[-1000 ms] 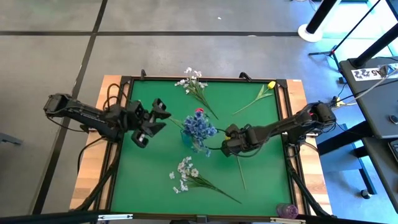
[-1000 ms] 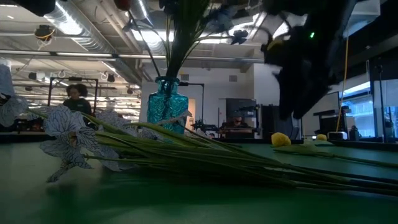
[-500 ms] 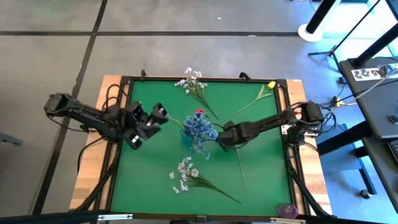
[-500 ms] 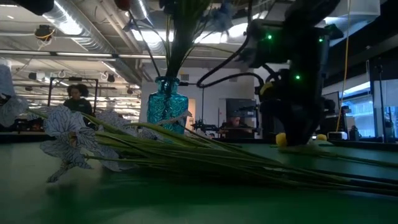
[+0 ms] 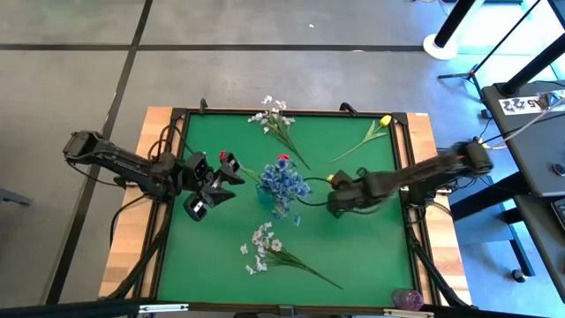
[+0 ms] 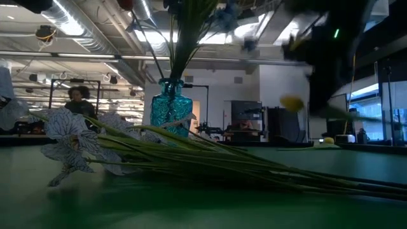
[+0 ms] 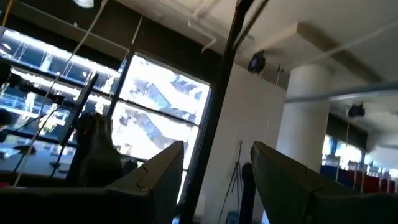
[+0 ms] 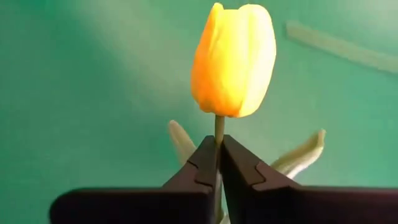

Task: Sort flowers into vase by color
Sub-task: Put the yellow flower into the purple vase

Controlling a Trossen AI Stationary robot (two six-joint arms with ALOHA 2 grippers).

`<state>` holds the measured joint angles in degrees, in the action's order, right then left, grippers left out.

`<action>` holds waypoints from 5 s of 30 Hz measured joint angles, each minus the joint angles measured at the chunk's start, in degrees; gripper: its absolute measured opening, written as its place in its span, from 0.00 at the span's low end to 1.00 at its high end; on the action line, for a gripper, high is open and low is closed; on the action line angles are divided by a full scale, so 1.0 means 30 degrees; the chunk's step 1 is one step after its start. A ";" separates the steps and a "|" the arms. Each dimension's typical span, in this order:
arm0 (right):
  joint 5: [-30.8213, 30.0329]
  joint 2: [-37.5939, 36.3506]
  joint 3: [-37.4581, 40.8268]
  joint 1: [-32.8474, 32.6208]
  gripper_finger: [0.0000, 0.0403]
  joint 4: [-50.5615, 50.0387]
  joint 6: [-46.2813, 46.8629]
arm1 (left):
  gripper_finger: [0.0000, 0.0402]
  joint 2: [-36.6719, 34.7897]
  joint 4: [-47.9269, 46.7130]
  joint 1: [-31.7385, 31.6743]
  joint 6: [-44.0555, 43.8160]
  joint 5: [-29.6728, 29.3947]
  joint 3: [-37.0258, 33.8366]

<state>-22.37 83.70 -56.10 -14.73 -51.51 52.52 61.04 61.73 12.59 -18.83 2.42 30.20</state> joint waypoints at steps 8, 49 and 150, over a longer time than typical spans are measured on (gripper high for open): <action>-0.1219 -0.5451 -0.0043 -0.2920 0.02 0.0515 -0.4792 | 0.46 0.0000 -0.1127 0.0460 0.0526 -0.0585 0.0000; 1.4914 -2.1003 0.5972 -0.6349 0.01 1.8169 -1.1035 | 0.46 0.0007 -0.2003 0.1351 0.3971 -0.2083 0.0000; -0.2984 -0.9352 -0.0936 0.8015 0.55 -0.2510 -0.4406 | 0.46 0.0233 -0.3940 0.1351 0.5872 -0.4779 0.0000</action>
<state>-31.33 55.64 -58.91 9.31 -59.04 39.30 61.73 49.91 16.64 -1.21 -11.92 30.20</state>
